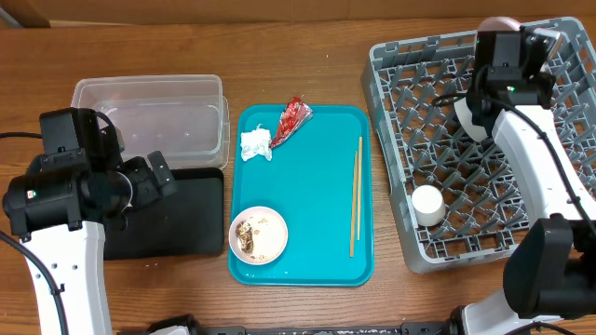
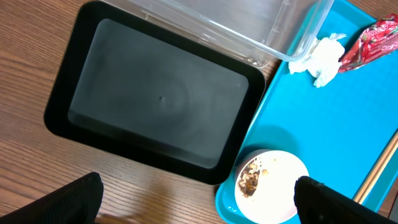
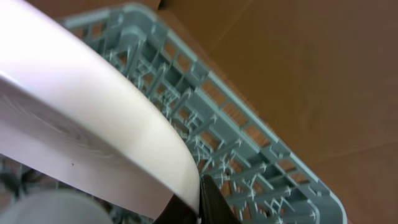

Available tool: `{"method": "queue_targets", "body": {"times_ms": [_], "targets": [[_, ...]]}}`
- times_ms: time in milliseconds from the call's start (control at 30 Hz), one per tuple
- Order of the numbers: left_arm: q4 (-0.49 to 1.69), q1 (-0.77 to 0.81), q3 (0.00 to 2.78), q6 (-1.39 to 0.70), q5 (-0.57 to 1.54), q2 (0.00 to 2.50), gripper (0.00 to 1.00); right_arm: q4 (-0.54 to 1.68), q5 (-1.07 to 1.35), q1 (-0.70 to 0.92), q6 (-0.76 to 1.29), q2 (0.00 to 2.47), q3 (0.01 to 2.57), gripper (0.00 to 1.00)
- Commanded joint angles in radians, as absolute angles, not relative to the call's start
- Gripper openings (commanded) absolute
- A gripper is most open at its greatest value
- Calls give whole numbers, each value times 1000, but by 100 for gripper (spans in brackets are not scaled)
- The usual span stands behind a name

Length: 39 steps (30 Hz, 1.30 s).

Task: Sort waste into correct bins and load items into the dishwasher
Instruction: 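Move the right gripper back toward the chopsticks on the teal tray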

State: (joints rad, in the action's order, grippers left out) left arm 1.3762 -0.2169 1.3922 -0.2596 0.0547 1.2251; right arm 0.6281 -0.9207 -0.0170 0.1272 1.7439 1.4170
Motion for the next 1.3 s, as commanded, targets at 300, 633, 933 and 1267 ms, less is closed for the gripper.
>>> {"method": "queue_targets", "body": {"times_ms": [300, 633, 933, 1267], "targets": [[1376, -222, 1405, -273, 44, 1226, 100, 799, -896, 24, 285, 1740, 1407, 45], [1376, -222, 1405, -273, 44, 1226, 100, 856, -948, 173, 287, 1700, 1407, 59], [1377, -222, 1405, -273, 44, 1226, 100, 897, -863, 315, 311, 1678, 1408, 62], [1376, -222, 1405, -273, 44, 1226, 100, 947, -404, 476, 308, 1661, 1408, 35]]}}
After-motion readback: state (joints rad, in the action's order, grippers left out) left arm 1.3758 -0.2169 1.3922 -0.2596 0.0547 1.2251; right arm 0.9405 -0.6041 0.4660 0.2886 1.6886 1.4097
